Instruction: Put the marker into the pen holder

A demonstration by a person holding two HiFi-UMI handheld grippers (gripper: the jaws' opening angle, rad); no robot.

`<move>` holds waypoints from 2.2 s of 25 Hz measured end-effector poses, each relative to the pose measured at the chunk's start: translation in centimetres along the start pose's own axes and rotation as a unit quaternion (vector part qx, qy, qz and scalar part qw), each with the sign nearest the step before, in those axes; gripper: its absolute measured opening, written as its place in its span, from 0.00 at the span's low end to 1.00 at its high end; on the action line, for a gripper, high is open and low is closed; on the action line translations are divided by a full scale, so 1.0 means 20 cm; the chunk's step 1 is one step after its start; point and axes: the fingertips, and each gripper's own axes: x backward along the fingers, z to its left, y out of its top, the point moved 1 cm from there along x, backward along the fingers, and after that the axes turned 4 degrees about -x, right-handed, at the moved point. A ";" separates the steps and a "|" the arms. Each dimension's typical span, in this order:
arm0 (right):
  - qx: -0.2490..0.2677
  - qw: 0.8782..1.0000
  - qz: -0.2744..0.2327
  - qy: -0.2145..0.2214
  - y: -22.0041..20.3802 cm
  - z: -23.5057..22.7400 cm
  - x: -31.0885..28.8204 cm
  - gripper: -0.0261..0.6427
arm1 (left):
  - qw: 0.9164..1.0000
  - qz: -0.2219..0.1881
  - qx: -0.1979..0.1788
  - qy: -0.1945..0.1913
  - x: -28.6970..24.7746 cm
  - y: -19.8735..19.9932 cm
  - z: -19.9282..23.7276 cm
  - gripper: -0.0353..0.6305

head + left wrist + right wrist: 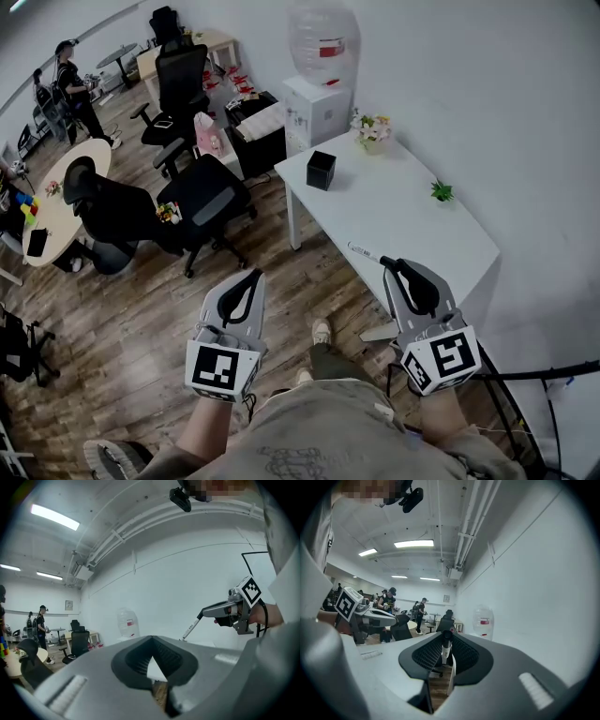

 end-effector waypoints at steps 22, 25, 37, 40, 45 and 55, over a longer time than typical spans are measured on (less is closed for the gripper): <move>-0.024 0.999 0.046 -0.007 -0.15 -0.68 -1.08 0.18 | 0.999 0.044 -0.004 0.000 -1.05 -0.14 0.50 0.05; -0.026 0.998 0.061 0.000 -0.18 -0.79 -1.28 0.18 | 0.999 0.050 -0.011 -0.003 -1.27 -0.16 0.57 0.05; -0.039 0.993 0.111 0.022 -0.33 -1.03 -1.83 0.18 | 0.994 0.104 -0.004 -0.037 -1.86 -0.34 0.69 0.05; -0.043 0.991 0.125 0.025 -0.40 -1.06 -1.93 0.18 | 0.992 0.121 0.002 -0.047 -1.94 -0.40 0.70 0.05; -0.041 0.986 0.158 0.026 -0.53 -1.06 -2.06 0.18 | 0.988 0.139 0.016 -0.065 -2.03 -0.49 0.71 0.05; -0.049 0.972 0.227 0.024 -0.82 -0.96 -2.24 0.18 | 0.978 0.173 0.015 -0.113 -2.17 -0.71 0.78 0.05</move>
